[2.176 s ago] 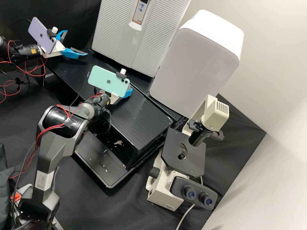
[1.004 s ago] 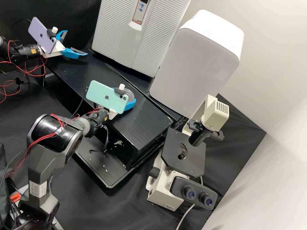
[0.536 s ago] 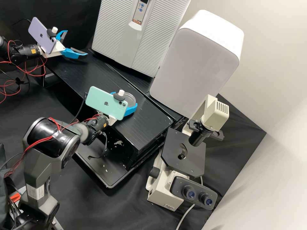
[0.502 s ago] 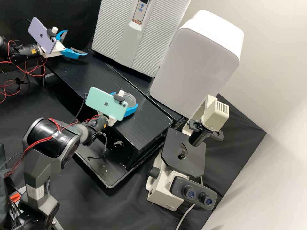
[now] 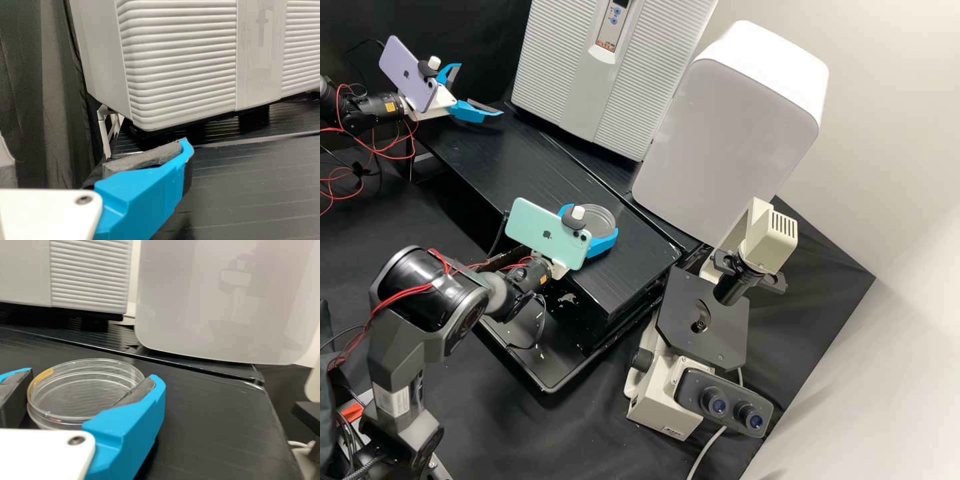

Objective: Slide the petri dish to the right

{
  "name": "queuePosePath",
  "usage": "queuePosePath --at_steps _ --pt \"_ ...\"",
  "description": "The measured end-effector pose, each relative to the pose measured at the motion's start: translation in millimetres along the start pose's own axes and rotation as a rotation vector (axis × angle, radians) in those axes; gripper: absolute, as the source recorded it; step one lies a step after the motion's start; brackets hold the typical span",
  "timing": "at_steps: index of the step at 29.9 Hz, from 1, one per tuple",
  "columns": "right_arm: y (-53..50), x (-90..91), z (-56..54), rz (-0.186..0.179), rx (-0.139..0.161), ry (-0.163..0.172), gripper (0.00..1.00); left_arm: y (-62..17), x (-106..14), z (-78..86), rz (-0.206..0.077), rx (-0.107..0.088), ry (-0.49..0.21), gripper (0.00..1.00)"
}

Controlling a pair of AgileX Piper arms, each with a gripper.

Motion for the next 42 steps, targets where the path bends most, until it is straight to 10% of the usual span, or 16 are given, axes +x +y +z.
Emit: queuePosePath --at_steps 42 --pt "-5.4 -33.6 22.1 0.044 -0.005 -0.009 0.0 0.0 0.0 0.0 0.0 0.0 0.0 1.0"
